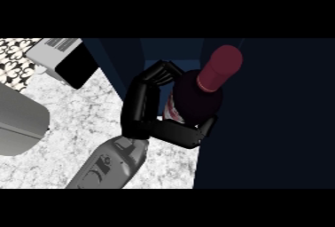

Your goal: Pick up the wine, place it into the cabinet and close the cabinet

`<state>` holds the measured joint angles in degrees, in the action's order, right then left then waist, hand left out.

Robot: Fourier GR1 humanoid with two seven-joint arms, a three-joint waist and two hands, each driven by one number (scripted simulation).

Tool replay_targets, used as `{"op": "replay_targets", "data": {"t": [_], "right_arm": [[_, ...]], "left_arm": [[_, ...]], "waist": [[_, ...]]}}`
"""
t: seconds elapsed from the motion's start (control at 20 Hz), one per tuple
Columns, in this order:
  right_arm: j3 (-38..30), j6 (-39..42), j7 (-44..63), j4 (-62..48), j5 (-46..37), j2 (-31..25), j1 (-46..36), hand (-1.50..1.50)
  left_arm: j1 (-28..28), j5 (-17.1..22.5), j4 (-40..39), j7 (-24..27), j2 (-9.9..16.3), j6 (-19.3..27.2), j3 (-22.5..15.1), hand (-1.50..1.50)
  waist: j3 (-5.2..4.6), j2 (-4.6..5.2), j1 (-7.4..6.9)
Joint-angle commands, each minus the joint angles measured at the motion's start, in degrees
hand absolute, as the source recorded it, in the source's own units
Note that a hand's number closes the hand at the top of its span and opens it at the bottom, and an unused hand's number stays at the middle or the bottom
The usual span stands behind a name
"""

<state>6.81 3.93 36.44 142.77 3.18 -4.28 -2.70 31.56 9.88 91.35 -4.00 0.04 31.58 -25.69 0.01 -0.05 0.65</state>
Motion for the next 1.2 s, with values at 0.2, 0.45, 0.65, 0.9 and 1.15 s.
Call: {"op": "replay_targets", "data": {"t": [0.2, 0.45, 0.65, 0.9, 1.15], "right_arm": [[-1.62, -2.19, 5.05, 3.75, 2.49, 0.11, -5.37, -1.50], [-2.66, -0.38, 5.79, 6.88, 4.40, -0.74, -1.97, -1.50], [-1.90, 0.52, 3.99, 8.13, 4.06, -0.56, 0.77, -1.50], [-2.00, 1.66, -0.29, 4.83, 4.16, -0.33, 1.94, -1.50], [-4.11, -0.50, 4.08, 3.26, 4.13, -1.00, -4.33, -1.50]], "left_arm": [[0.27, 1.54, -4.48, 4.20, -0.04, 2.63, -1.59, 1.50], [-1.28, 6.62, -7.85, 10.50, -0.04, 2.53, -1.06, 1.50], [-0.26, 9.99, -11.21, 14.74, -0.04, 3.93, -1.06, 1.50], [0.30, 11.58, -17.01, 17.93, -0.04, 5.74, -4.08, 1.50], [1.59, 8.06, -22.02, 20.15, -0.04, 5.67, -3.86, 1.50]], "waist": [[-0.03, 0.04, -0.32], [-0.02, 0.03, -0.02], [-0.02, 0.04, 0.17], [0.01, 0.10, 0.28], [-0.02, 0.10, 0.00]]}}
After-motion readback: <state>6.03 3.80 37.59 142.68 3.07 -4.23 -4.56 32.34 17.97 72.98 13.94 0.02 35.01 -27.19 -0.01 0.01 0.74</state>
